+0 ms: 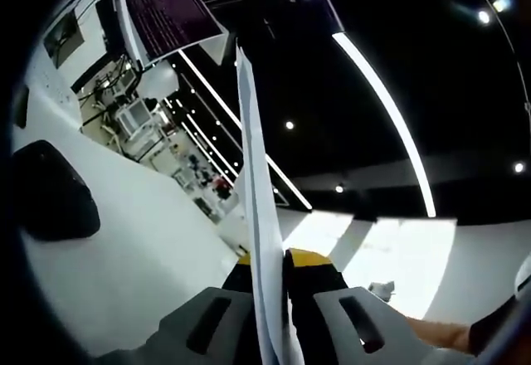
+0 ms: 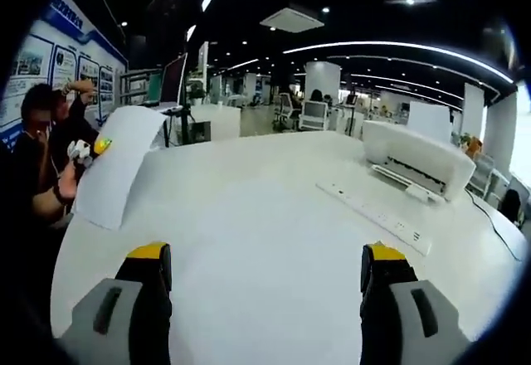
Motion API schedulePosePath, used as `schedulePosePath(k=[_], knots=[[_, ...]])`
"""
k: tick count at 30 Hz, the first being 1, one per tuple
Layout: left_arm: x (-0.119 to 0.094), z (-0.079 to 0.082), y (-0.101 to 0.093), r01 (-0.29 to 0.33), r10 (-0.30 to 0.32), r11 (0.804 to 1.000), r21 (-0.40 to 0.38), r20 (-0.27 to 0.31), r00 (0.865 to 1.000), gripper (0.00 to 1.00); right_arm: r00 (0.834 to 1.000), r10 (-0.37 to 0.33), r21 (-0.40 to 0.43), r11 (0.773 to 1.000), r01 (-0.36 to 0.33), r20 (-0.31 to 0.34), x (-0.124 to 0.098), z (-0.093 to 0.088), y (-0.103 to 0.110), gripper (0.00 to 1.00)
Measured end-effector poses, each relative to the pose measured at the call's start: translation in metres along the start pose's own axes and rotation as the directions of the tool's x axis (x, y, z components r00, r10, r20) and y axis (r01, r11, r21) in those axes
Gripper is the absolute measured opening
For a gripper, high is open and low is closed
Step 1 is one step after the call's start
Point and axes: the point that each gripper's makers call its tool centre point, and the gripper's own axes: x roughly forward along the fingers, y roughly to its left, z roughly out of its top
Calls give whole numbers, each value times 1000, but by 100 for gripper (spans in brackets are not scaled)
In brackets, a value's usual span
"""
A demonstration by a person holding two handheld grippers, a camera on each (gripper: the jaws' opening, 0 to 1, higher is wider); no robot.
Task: Organize the stack of printing papers by aligning and flattening the scattered papers on the table
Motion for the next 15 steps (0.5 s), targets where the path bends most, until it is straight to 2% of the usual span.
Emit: schedulePosePath(k=[2, 8, 12, 15], knots=[[0, 0, 0, 0, 0, 1000, -1, 0, 1000, 7, 1000, -15, 19, 1000, 15, -2, 5, -4, -9, 90], [0, 0, 0, 0, 0, 1000, -1, 0, 1000, 7, 1000, -30, 44, 999, 30, -7, 12, -10, -15, 90], [0, 0, 0, 1, -1, 1000, -3, 0, 1000, 7, 997, -68, 86, 994, 71, -32, 25, -23, -35, 90], [0, 1, 0, 2, -2, 1000, -4, 0, 1000, 7, 997, -72, 108, 991, 75, -26, 25, -28, -31, 90]])
